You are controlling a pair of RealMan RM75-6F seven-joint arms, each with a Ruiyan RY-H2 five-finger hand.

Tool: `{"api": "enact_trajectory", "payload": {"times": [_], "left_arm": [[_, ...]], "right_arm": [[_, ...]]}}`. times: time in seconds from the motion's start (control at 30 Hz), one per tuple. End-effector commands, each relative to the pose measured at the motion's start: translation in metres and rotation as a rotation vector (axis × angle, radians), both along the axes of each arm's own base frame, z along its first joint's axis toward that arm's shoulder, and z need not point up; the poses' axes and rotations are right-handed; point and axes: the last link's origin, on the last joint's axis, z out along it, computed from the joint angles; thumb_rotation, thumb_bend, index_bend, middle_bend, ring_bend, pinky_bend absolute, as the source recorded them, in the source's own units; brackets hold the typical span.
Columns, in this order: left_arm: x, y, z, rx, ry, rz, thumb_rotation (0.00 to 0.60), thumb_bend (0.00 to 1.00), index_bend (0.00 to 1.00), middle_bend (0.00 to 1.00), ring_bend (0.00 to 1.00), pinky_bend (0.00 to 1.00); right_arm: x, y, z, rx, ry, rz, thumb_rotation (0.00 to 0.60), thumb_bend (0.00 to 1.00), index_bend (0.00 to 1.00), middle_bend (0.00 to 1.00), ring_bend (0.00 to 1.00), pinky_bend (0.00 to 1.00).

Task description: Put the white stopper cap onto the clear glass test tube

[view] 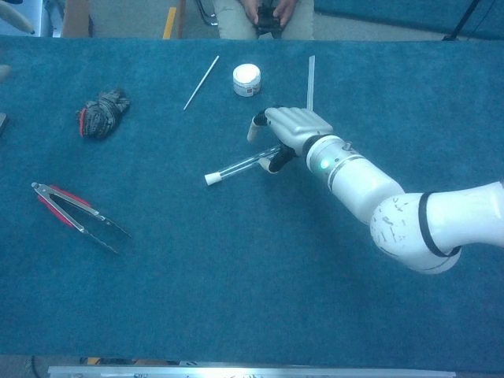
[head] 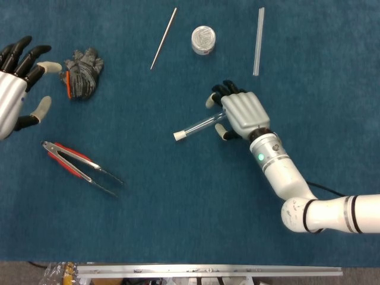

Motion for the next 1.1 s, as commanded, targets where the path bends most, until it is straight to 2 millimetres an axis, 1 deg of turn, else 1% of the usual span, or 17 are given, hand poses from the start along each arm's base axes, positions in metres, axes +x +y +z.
{"api": "enact_trajectory", "payload": {"times": [0.03,0.1,0.2,0.3,0.33,0.5,0.57,0.6,0.77,0.97,1.1], "left_arm": [[-0.001,0.0,-0.001,-0.001,0.01,0.006,0.6,0.39,0.25,0.13,0.0,0.08],[0.0,0.001,-0.001,0.004,0.009,0.005,0.6,0.39,0.24,0.12,0.0,0.08],[-0.001,0.0,0.0,0.014,-0.005,0.01,0.6,0.39,0.24,0.12,0.0,0.08],[-0.005,-0.001,0.005,0.029,-0.003,0.027,0.6,0.39,0.23,0.12,0.0,0.08],[-0.008,-0.002,0.007,0.038,0.004,0.039,0.6,0.39,0.23,0.12,0.0,0.08],[-0.019,-0.003,0.014,0.094,0.031,0.066,0.6,0.39,0.23,0.12,0.0,0.08],[-0.026,-0.006,0.016,0.118,0.049,0.075,0.6,0.39,0.23,0.12,0.0,0.08],[-0.029,-0.008,0.017,0.13,0.059,0.08,0.6,0.39,0.23,0.12,0.0,0.08],[-0.045,-0.02,0.023,0.165,0.101,0.121,0.6,0.39,0.23,0.12,0.0,0.08],[-0.06,-0.04,0.026,0.178,0.137,0.162,0.6,0.39,0.23,0.12,0.0,0.08],[-0.067,-0.059,0.03,0.194,0.155,0.183,0.6,0.39,0.23,0.12,0.0,0.08]], "right_arm": [[-0.001,-0.002,0.004,-0.006,-0.004,-0.002,0.6,0.34,0.21,0.11,0.02,0.22],[-0.001,-0.003,0.008,-0.012,-0.008,0.0,0.6,0.34,0.19,0.11,0.02,0.22],[-0.001,-0.006,0.02,-0.034,-0.038,-0.004,0.6,0.34,0.19,0.1,0.02,0.22],[-0.004,-0.007,0.041,-0.071,-0.07,-0.002,0.6,0.34,0.19,0.1,0.02,0.22],[-0.007,-0.008,0.051,-0.094,-0.077,-0.001,0.6,0.34,0.19,0.1,0.02,0.22],[-0.029,-0.002,0.089,-0.179,-0.07,-0.004,0.6,0.34,0.19,0.13,0.02,0.22],[-0.042,0.003,0.109,-0.222,-0.059,-0.013,0.6,0.34,0.19,0.14,0.03,0.22],[-0.048,0.007,0.12,-0.243,-0.056,-0.016,0.6,0.34,0.19,0.14,0.03,0.22],[-0.072,0.027,0.16,-0.315,-0.041,-0.019,0.6,0.34,0.19,0.15,0.03,0.22],[-0.098,0.062,0.192,-0.363,-0.006,-0.008,0.6,0.34,0.19,0.15,0.03,0.22],[-0.116,0.089,0.21,-0.396,0.003,-0.016,0.6,0.34,0.19,0.15,0.03,0.22]]}}
